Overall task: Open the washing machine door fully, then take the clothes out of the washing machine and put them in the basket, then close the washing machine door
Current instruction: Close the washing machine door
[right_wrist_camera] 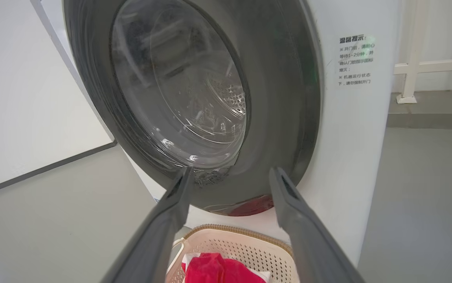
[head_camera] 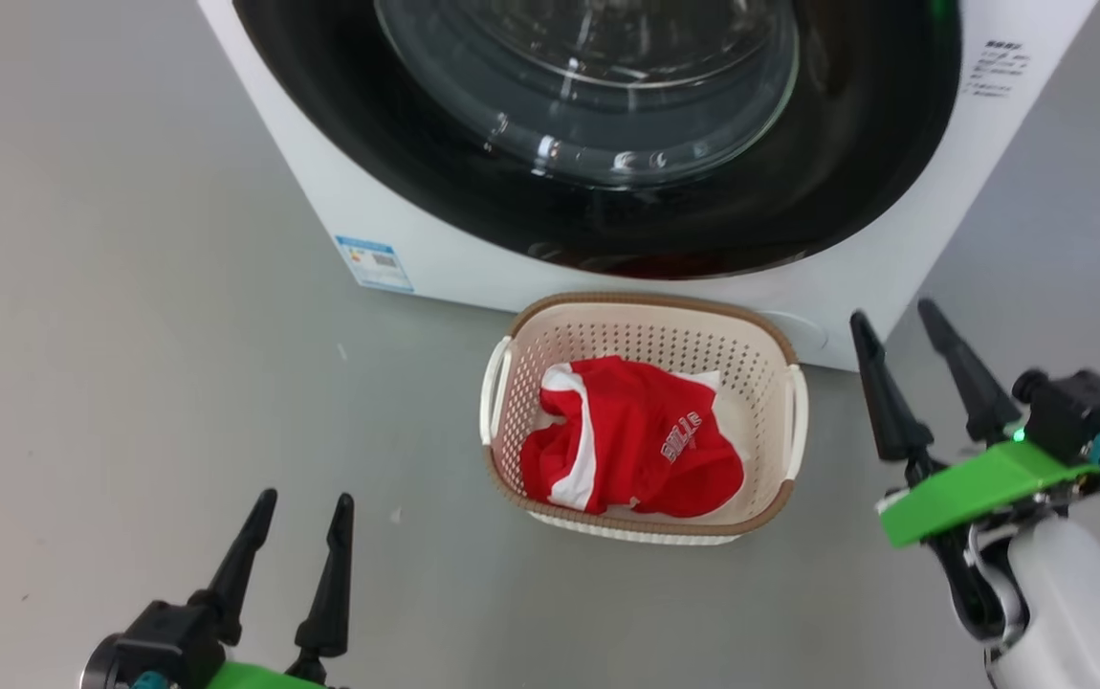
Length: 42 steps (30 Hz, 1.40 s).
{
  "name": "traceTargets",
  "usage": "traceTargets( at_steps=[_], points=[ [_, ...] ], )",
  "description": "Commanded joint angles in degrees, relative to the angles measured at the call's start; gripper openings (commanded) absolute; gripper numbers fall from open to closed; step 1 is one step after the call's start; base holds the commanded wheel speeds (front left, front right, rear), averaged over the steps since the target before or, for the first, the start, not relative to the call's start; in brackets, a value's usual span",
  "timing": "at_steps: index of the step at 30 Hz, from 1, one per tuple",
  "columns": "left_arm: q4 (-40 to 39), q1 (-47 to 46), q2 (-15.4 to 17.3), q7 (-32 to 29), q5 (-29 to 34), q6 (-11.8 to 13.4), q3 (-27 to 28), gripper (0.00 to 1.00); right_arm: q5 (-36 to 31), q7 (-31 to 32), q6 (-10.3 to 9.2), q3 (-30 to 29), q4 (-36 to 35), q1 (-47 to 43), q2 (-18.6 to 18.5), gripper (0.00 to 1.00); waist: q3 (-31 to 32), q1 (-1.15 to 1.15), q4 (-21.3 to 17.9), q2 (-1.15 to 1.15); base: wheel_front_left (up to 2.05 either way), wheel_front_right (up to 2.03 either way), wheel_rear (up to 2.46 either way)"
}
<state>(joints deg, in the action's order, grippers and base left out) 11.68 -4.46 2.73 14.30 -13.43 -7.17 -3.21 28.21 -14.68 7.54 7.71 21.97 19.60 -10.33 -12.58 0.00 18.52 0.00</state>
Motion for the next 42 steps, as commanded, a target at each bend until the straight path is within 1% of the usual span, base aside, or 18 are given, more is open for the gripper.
traceTargets(
  at_steps=[1, 12, 17, 27, 42],
  points=[
    [-1.06, 0.17, 1.4, 0.7, 0.89, -0.32, 2.18, 1.0, 0.46, -0.32, -0.05, 1.14, -1.7, -0.96, 0.16, 1.0, 1.96, 0.0, -1.72, 0.0, 0.0, 0.0, 0.0],
    [-0.65, 3.16, 3.22, 0.7, 0.5, -0.32, 3.44, 1.0, 0.45, -0.32, -0.05, -1.31, -3.0, -11.12, 0.53, 1.0, 6.38, 0.0, -5.14, 0.0, 0.0, 0.0, 0.0],
    [-0.41, 4.12, 3.92, 0.7, -0.69, -0.32, 3.46, 1.0, 0.29, -0.32, -0.05, -2.72, -4.08, -15.43, 1.0, 1.0, 7.81, 0.0, -6.79, 0.0, 0.0, 0.0, 0.0],
    [-0.05, 5.3, 4.99, 0.7, -1.95, -0.32, 3.77, 1.0, 0.12, -0.32, -0.05, -5.21, -5.31, -20.63, 1.75, 1.0, 9.25, 0.0, -9.78, 0.0, 0.0, 0.0, 0.0],
    [-0.31, 7.23, 5.45, 0.7, -1.82, -0.32, 5.4, 1.0, 0.14, -0.32, -0.05, -7.22, -6.84, -25.89, 1.11, 1.0, 11.46, 0.0, -13.65, 0.0, 0.0, 0.0, 0.0]
  ],
)
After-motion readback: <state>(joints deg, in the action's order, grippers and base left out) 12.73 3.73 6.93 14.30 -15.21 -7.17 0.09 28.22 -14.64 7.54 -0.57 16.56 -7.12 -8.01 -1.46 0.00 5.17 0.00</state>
